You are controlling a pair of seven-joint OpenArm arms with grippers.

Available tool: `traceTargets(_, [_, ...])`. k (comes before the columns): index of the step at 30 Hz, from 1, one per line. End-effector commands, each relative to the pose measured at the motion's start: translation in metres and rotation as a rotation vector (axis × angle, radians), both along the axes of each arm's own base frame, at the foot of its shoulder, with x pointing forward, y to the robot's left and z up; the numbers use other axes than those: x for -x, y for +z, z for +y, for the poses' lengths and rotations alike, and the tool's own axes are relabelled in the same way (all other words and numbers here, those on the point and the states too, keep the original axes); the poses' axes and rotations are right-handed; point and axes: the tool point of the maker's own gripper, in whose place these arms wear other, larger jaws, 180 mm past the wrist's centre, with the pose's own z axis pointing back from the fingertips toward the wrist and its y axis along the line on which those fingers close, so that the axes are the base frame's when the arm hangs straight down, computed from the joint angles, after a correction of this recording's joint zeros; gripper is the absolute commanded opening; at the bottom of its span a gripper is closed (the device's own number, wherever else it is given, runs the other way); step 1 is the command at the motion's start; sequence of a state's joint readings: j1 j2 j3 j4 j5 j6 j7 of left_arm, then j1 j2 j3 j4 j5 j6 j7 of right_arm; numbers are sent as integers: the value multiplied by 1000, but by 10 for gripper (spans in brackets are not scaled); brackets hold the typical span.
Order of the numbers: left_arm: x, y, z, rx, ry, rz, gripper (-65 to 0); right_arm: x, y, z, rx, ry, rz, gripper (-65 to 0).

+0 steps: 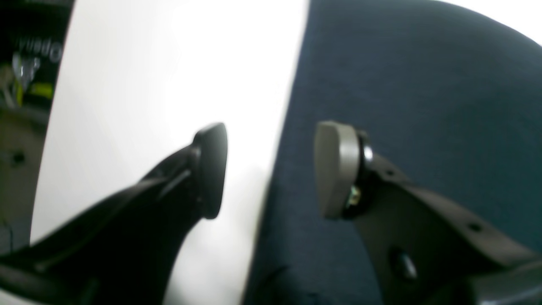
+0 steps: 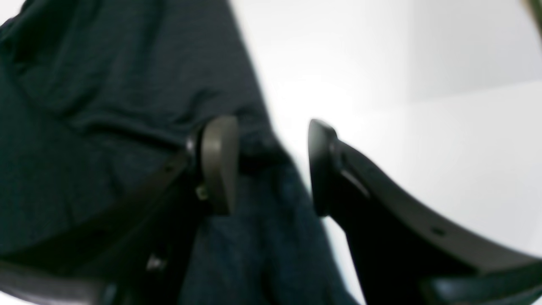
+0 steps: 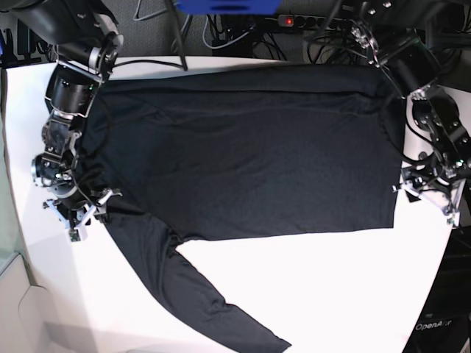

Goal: Fold the T-shirt properly
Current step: 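Lower both grippers to the shirt's side edges and open them, then close both grippers on the shirt's side edges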

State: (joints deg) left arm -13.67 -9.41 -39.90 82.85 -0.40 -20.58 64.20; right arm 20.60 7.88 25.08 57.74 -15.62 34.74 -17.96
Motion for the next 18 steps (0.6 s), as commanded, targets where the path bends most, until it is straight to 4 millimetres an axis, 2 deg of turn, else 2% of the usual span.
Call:
traceTargets(1, [-10,12,7,-10,5,-40,-324,-13,23,-10,10,-9,-66,-369])
traceTargets(7, [-13,0,6,19,8,-23,-324,-14,20,-5,-2,-6,-63,-369])
traceTargets(14, [-14,1,4,20,4,-26,-324,-13,3,-4,-33,-8,-13,-369])
traceTargets(18, [-14,1,4,19,4,-26,-324,-11,1,-9,-31,-12,-5,-373])
